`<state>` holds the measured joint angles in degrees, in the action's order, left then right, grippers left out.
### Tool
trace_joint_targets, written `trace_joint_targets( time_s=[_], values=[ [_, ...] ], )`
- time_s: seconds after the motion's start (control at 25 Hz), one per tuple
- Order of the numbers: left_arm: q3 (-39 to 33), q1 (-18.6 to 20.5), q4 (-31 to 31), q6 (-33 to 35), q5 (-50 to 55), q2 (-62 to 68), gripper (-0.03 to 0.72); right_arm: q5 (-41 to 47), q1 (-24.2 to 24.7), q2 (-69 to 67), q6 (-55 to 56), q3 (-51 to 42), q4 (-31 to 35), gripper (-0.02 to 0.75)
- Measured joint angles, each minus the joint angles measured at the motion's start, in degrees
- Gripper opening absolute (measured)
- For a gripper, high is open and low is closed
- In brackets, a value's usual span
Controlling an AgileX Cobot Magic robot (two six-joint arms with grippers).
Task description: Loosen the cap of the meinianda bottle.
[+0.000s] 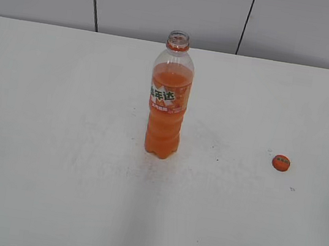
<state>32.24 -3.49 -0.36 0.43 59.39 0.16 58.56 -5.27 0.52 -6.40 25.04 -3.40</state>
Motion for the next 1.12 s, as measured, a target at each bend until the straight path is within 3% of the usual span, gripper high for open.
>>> trace_joint_targets(
  time_s=[1.12],
  values=[
    [0.0, 2.7, -0.1, 0.0, -0.1, -0.6, 0.349, -0.2, 0.1, 0.0, 0.0, 0.0, 0.1, 0.491]
  ],
)
